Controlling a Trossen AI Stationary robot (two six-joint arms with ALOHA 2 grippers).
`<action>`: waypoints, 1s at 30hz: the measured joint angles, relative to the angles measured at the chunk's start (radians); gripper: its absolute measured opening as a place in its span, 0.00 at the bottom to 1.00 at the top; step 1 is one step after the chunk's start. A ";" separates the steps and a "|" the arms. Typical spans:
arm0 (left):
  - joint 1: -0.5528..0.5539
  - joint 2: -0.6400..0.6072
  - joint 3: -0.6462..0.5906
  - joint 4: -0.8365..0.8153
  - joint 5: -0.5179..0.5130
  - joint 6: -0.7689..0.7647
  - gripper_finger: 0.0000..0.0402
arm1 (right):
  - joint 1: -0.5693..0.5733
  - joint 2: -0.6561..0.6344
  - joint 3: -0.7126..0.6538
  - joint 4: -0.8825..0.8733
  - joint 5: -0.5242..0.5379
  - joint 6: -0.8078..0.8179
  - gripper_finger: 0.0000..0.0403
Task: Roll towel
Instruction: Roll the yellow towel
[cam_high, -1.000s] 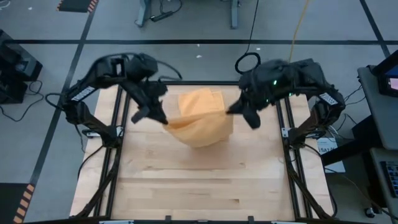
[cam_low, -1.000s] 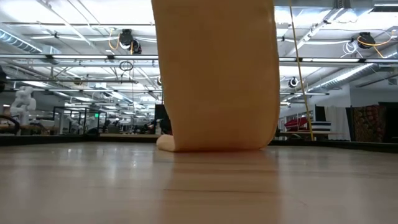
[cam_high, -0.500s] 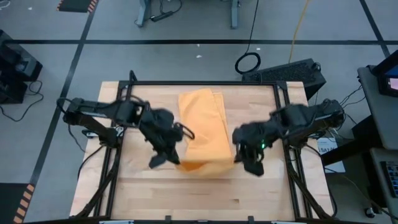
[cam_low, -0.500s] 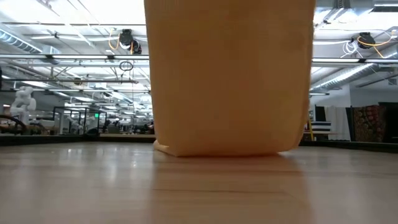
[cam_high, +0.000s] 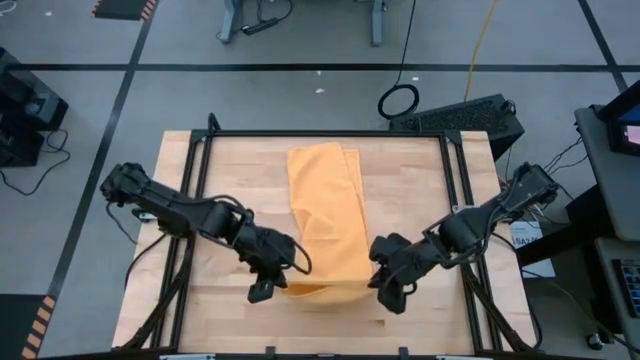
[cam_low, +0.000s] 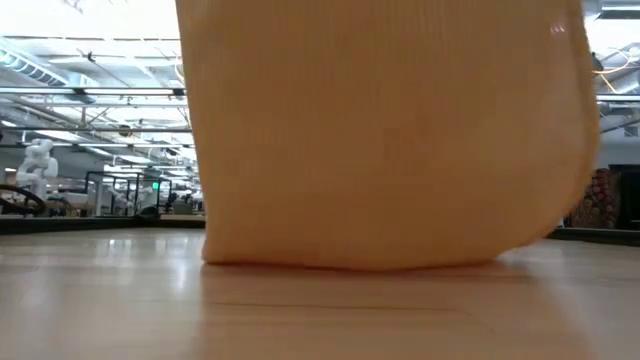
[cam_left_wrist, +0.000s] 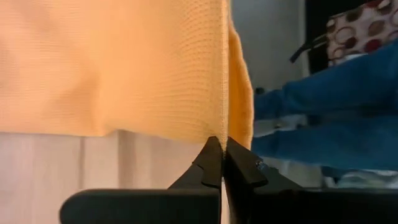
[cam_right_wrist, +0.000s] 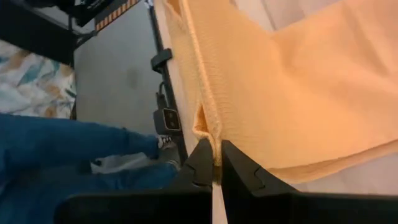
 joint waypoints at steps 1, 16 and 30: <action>-0.003 0.000 -0.022 0.014 -0.011 0.005 0.01 | 0.002 0.001 -0.020 0.014 0.007 0.021 0.00; -0.023 0.000 -0.253 0.325 -0.064 0.003 0.01 | 0.044 0.002 -0.215 0.181 0.029 0.227 0.00; -0.039 -0.022 -0.251 0.355 -0.014 -0.266 0.29 | 0.110 0.002 -0.296 0.273 0.022 0.259 0.00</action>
